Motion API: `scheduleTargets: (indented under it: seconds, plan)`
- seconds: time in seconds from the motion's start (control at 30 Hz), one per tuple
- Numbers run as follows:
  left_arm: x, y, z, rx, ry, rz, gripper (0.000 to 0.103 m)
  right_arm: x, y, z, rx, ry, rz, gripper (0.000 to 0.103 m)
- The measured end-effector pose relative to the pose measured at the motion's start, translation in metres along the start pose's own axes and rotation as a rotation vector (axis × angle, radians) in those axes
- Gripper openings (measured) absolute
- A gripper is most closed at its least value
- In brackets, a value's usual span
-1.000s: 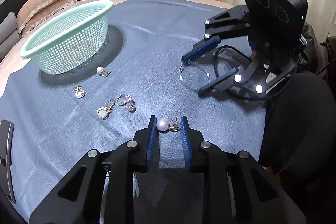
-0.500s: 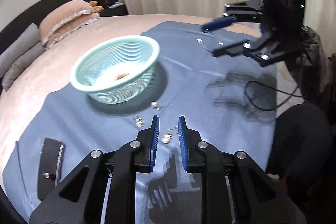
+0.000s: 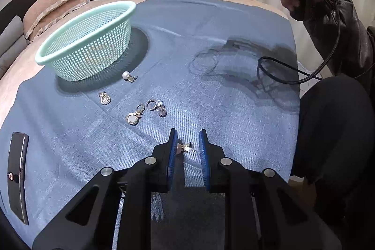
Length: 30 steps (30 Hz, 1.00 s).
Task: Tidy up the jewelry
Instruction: 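Carry the hoop and pearl earring into the green basket and open both grippers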
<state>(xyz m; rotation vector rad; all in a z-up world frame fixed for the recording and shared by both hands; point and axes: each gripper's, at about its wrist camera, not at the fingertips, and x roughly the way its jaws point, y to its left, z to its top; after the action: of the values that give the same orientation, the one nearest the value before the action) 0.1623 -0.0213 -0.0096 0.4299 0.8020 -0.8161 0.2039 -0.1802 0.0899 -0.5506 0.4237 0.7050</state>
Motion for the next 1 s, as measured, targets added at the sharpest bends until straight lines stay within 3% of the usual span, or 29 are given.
scheduleTargets:
  seconds: [0.17,0.63,0.8,1.0]
  plan:
    - [0.006,0.007,-0.007,-0.019,0.027,0.033,0.024,0.000,0.004,0.000,-0.001,0.009,0.003,0.043]
    - [-0.018,0.020,-0.005,-0.048,-0.031,0.025,0.022,-0.001,0.005,0.000,0.004,0.014,-0.005,0.043]
    - [-0.043,0.036,0.019,-0.010,-0.095,0.082,0.022,0.003,-0.005,0.013,-0.012,-0.007,-0.020,0.043]
    - [-0.070,0.082,0.069,-0.044,-0.212,0.185,0.022,0.016,-0.031,0.041,0.011,-0.071,-0.032,0.043]
